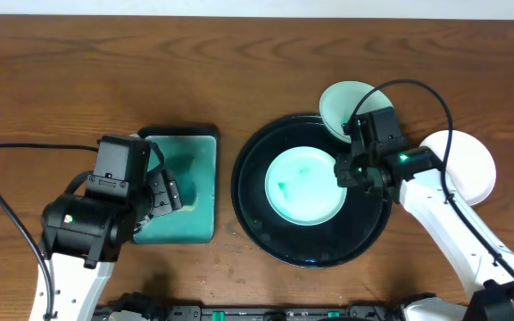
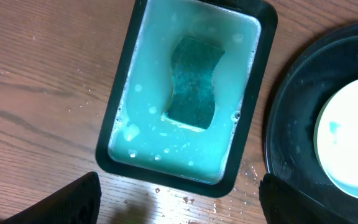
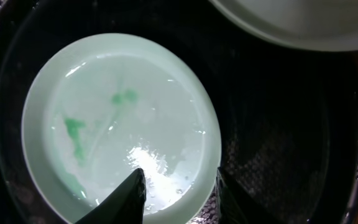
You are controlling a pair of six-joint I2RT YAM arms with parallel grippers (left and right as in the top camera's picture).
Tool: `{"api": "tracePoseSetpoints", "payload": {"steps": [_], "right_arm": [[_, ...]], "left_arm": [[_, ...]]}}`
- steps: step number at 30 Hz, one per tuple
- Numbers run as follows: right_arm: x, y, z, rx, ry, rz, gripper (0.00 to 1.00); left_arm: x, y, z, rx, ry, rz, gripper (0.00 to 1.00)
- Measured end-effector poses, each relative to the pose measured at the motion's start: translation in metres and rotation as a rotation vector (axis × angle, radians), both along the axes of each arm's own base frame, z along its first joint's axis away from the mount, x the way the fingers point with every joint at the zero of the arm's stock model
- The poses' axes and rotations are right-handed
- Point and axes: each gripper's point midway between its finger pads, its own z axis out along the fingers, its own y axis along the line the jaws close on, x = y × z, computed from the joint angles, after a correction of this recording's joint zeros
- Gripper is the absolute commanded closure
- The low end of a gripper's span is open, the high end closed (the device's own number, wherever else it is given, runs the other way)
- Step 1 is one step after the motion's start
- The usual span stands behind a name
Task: Clean dirty plates on tray and stack at the side
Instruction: 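Grasp the sponge in the water tray with the left gripper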
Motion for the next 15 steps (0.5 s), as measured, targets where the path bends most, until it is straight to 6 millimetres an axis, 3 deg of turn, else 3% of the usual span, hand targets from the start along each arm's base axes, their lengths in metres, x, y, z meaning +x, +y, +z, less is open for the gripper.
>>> {"api": "tracePoseSetpoints", "payload": {"steps": [6, 9, 15], "right_arm": [[-0.009, 0.003, -0.002, 0.024, 0.044, -0.005, 0.66], [-0.015, 0.002, -0.004, 0.024, 0.071, -0.007, 0.65], [-0.029, -0.001, -0.008, 0.011, 0.133, -0.01, 0.64]], "left_arm": [[0.002, 0.0, 0.001, -0.002, -0.009, 0.001, 0.18], [0.013, -0.003, 0.006, -0.015, -0.058, 0.003, 0.19], [0.022, -0.005, -0.005, -0.006, -0.021, 0.003, 0.26]]}}
